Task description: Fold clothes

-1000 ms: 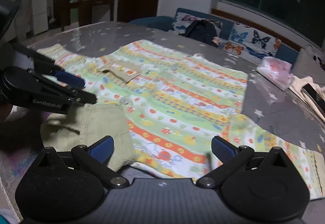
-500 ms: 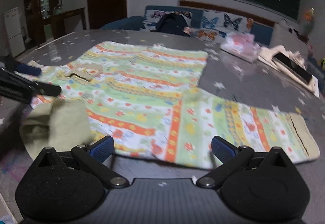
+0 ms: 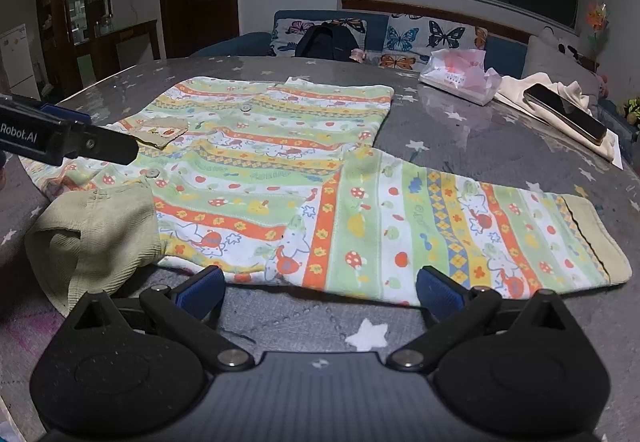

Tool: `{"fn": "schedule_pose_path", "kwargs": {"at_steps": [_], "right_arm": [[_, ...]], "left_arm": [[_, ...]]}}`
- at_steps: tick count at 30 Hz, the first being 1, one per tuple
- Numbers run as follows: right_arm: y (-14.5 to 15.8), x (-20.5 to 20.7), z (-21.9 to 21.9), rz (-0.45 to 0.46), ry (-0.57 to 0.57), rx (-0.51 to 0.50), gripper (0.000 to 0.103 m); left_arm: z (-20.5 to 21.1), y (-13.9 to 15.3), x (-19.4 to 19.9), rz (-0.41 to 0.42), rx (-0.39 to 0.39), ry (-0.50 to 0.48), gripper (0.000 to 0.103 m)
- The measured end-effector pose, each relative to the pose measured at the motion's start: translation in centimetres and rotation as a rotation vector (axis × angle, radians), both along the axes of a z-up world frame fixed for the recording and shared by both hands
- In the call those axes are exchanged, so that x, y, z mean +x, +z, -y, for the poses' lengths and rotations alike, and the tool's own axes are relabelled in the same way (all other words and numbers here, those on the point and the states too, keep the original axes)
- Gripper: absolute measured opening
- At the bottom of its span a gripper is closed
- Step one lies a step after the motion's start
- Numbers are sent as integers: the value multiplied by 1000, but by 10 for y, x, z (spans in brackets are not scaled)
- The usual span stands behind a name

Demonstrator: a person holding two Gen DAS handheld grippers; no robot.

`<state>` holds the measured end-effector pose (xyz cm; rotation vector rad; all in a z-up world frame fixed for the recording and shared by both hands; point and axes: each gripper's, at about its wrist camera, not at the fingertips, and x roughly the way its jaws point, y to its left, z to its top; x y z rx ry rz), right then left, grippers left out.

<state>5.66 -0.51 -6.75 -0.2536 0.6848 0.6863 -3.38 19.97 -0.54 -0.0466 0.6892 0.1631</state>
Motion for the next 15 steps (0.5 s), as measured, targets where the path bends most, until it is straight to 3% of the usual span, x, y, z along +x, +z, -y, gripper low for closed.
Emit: {"fn": "schedule_pose_path", "kwargs": {"at_steps": [11, 15], "right_arm": [[7, 7, 10, -42, -27, 21, 103], [12, 14, 29, -64, -87, 34, 93]], "left_arm": [[21, 5, 10, -27, 36, -30, 103], [27, 6, 14, -39, 53, -35, 103]]}}
